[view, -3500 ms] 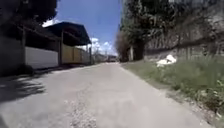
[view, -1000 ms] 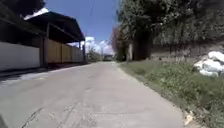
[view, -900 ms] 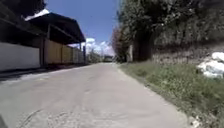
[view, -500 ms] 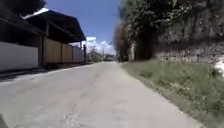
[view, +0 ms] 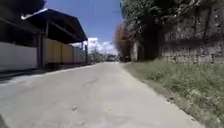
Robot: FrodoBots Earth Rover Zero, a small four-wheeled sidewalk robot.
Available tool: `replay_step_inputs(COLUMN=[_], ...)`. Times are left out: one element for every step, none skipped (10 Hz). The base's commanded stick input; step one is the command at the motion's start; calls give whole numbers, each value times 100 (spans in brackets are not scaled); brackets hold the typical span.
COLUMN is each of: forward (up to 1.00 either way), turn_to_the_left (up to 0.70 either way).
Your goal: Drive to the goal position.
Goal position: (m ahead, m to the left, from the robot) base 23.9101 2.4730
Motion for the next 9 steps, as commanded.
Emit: replay_step_inputs(forward=[85, 85, 85, 85, 85, 85, 85, 85, 85], turn_to_the_left=[0, 0, 0, 0, 0, 0, 0, 0, 0])
